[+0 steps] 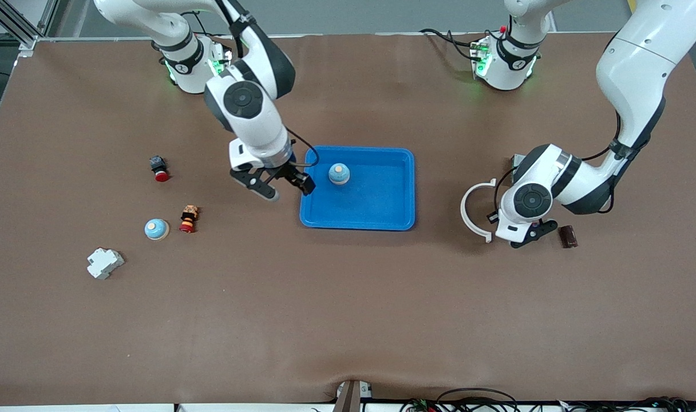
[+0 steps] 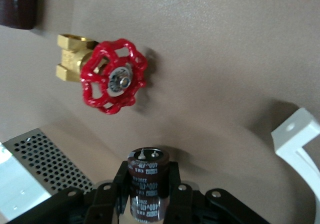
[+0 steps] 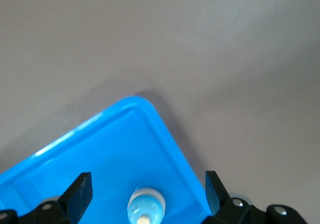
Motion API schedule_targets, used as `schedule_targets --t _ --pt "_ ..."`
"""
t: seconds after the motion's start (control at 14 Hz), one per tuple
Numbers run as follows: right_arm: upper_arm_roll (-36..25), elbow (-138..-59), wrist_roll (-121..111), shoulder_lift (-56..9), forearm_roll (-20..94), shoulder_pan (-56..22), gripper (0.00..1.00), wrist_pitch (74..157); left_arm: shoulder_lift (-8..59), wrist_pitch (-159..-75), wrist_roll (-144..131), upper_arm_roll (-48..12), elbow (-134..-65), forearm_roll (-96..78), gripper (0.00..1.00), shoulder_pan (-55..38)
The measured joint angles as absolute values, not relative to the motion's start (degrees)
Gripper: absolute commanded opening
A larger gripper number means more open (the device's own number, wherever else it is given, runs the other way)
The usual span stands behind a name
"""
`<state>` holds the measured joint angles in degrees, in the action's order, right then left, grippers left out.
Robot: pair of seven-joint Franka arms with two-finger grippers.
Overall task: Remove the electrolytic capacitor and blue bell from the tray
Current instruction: 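Place the capacitor by the valve while the right gripper grasps the bell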
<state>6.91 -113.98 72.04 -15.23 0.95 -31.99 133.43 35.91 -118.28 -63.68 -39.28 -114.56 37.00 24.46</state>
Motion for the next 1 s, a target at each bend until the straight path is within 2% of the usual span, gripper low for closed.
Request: schedule_targets --t 0.07,0.14,0.21,0.29,0.36,0.43,0.79,1.0 --pt "6.89 -114.07 74.12 -15.73 0.96 -33.27 1.00 134.06 36.05 -118.57 -63.77 -39.29 -114.49 37.01 0.18 24.47" --pt "6.87 -114.19 76.02 -16.42 0.96 -34.57 1.00 134.84 36.07 -118.70 -64.00 -39.29 -114.37 37.01 0.32 24.48" --pt "6.86 -114.32 77.73 -17.27 0.96 -35.90 1.00 135.82 36.07 -118.76 -64.13 -39.31 -114.22 37.01 0.51 24.48" --pt "6.86 -114.47 79.11 -18.21 0.96 -37.17 1.00 136.88 36.07 -118.79 -64.14 -39.32 -114.09 37.01 0.58 24.48" --pt "6.86 -114.57 80.26 -19.20 0.96 -38.32 1.00 137.77 36.07 -118.81 -64.15 -39.33 -113.98 37.01 0.88 24.48" --pt "6.84 -114.60 81.07 -20.13 0.96 -39.31 1.00 138.53 36.07 -118.83 -64.15 -39.34 -113.88 37.01 1.00 24.48" --pt "6.58 -114.63 85.23 -24.46 0.83 -43.59 1.00 142.69 35.87 -118.86 -65.37 -40.43 -113.12 37.00 1.00 24.49" --pt "6.35 -114.55 88.54 -27.17 -2.29 -45.00 1.00 144.13 34.99 -117.55 -69.88 -44.12 -112.94 37.00 1.00 24.47"
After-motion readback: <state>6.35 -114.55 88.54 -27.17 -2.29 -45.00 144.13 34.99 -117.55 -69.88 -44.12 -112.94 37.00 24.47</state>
